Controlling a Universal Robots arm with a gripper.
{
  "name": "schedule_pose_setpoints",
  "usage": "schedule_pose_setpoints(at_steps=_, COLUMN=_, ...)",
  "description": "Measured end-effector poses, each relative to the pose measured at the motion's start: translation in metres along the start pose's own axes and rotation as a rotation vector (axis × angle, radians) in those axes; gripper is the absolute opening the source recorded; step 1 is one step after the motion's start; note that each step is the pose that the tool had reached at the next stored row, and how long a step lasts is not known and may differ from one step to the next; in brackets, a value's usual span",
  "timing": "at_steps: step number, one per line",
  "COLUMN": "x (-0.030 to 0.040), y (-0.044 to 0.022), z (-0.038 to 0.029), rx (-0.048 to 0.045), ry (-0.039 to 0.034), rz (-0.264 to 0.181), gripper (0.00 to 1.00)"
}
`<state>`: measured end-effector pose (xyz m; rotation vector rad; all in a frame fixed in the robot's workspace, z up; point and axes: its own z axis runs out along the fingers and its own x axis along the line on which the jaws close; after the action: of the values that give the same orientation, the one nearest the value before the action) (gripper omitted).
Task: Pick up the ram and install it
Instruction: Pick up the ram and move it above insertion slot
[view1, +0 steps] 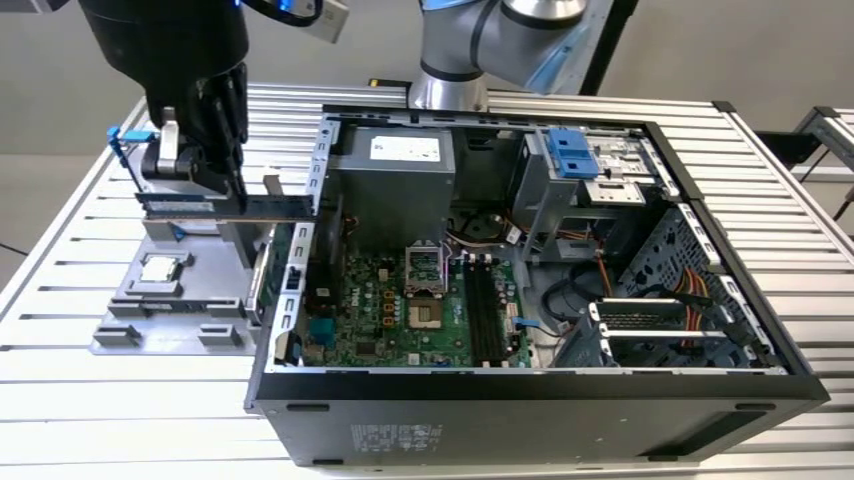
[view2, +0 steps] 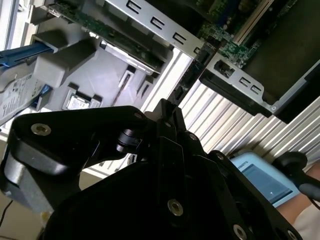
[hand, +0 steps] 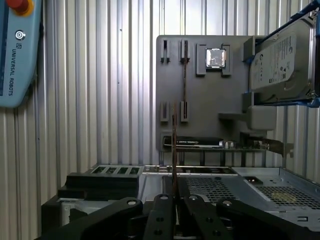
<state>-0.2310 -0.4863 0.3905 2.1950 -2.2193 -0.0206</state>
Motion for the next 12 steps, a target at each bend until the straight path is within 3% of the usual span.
schedule_pose_setpoints(at_steps=12, x=-0.0003, y=-0.0254, z=-0.0006, rx=0.0000, ry=0.0000, rz=0.000, gripper=0.00)
